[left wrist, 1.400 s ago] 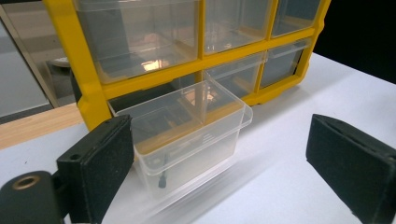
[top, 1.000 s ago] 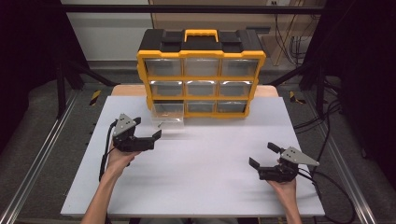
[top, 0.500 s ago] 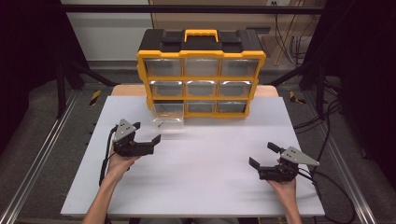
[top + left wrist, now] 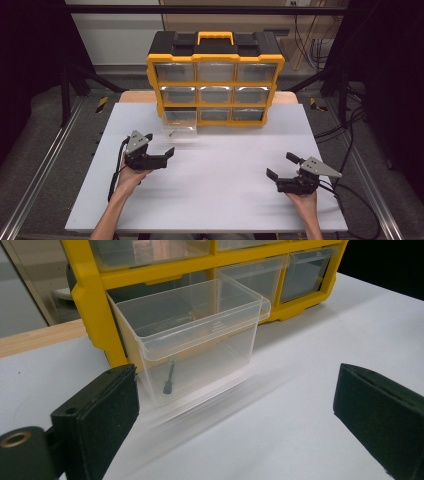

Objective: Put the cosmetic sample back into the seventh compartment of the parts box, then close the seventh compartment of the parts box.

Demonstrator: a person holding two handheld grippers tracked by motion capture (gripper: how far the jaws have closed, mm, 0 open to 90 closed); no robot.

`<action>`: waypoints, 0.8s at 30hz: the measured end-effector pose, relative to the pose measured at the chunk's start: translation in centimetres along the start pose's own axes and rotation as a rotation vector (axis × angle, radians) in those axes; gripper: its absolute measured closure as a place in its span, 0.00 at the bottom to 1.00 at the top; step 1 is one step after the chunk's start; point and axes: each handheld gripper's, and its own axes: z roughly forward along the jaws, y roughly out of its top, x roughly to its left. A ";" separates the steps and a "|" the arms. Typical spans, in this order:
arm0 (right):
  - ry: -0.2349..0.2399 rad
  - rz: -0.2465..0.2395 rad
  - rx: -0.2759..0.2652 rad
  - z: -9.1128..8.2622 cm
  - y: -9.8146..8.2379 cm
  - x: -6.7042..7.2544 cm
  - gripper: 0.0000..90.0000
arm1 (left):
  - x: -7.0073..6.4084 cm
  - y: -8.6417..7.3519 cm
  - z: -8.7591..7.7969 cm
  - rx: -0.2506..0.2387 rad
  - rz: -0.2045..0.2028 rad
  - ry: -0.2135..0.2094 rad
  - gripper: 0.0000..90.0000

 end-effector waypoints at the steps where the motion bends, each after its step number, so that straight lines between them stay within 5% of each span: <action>1: 0.000 -0.002 -0.002 0.0 0.0 0.0 0.01 | 0.0 0.0 0.1 0.002 0.000 -0.001 0.05; 24: 0.001 0.004 -0.004 0.0 0.1 -0.1 0.01 | -0.8 -0.9 1.6 0.038 -0.001 -0.009 0.10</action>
